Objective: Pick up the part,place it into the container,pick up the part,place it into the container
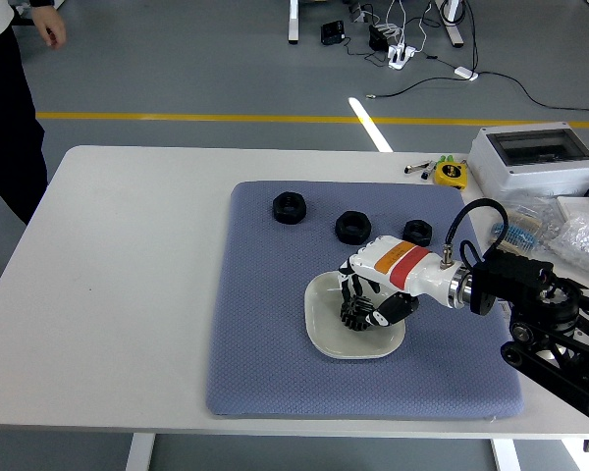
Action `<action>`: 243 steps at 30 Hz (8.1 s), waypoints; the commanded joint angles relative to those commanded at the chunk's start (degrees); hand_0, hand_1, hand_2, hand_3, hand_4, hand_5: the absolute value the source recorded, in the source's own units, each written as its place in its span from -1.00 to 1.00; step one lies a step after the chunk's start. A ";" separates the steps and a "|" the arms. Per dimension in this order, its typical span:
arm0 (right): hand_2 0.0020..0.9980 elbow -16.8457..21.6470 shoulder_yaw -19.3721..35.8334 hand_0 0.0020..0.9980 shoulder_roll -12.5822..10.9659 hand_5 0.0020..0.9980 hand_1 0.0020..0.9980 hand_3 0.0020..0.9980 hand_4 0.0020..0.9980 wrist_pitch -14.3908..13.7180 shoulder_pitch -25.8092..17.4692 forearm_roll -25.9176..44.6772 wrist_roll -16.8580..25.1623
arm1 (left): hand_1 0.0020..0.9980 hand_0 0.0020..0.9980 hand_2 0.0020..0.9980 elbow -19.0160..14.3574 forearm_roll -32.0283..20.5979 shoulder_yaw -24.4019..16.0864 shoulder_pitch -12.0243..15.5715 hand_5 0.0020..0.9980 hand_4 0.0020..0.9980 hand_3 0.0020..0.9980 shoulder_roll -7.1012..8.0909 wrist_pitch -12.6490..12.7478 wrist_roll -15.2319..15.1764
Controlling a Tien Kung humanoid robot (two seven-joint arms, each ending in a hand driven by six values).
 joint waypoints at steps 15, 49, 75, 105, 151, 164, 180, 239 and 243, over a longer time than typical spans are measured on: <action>0.01 0.08 1.26 -0.79 -0.27 -0.63 -0.38 0.31 0.60 0.10 -0.13 -0.11 0.18 | 0.22 0.43 0.44 -0.03 0.13 -0.05 -0.06 0.36 0.44 0.25 0.00 0.04 0.00; 0.66 -2.42 35.96 0.53 -6.79 0.57 0.55 0.72 1.00 -12.12 -20.03 54.25 0.26 | 0.24 0.43 0.44 0.04 0.66 -0.31 -1.05 0.37 0.44 0.24 -0.33 -0.09 -0.27; 0.69 -1.51 49.94 0.64 2.54 0.76 0.60 0.75 1.00 -5.94 -34.82 65.24 -0.27 | 0.25 0.42 0.44 0.10 1.45 -0.67 -0.97 0.37 0.44 0.24 -0.81 -0.25 0.00; 0.64 -1.44 50.88 0.58 3.17 0.77 0.57 0.67 1.00 -5.73 -34.35 67.89 -0.14 | 0.25 0.42 0.44 -0.04 0.07 0.59 -2.16 0.36 0.43 0.24 -0.95 -0.19 -0.68; 0.56 -1.09 50.84 0.44 3.68 0.75 0.45 0.62 1.00 -5.45 -34.90 69.16 -0.25 | 0.26 0.42 0.43 -0.03 1.80 -0.15 -2.05 0.37 0.44 0.24 -1.09 -0.58 0.04; 0.43 -1.12 51.32 0.30 3.53 0.75 0.26 0.61 1.00 -5.53 -34.71 70.97 -0.04 | 0.26 0.42 0.43 -0.14 1.21 0.41 -2.67 0.36 0.43 0.24 -1.28 -0.50 -0.26; 0.38 -1.00 51.80 0.25 3.28 0.74 0.19 0.62 1.00 -4.96 -34.70 71.29 0.00 | 0.26 0.42 0.44 -0.24 0.43 1.17 -3.26 0.36 0.43 0.24 -1.33 -0.47 -0.60; 0.55 -1.49 50.77 0.59 4.61 0.75 0.48 0.59 1.00 -3.29 -35.37 71.37 -0.86 | 0.26 0.43 0.43 -0.25 2.85 -0.27 -1.76 0.36 0.44 0.24 -1.18 -0.80 0.34; 0.55 -1.50 50.79 0.59 4.68 0.75 0.48 0.59 1.00 -3.34 -35.29 70.83 -0.85 | 0.26 0.43 0.43 -0.25 2.77 -0.17 -1.93 0.36 0.44 0.24 -1.19 -0.79 0.31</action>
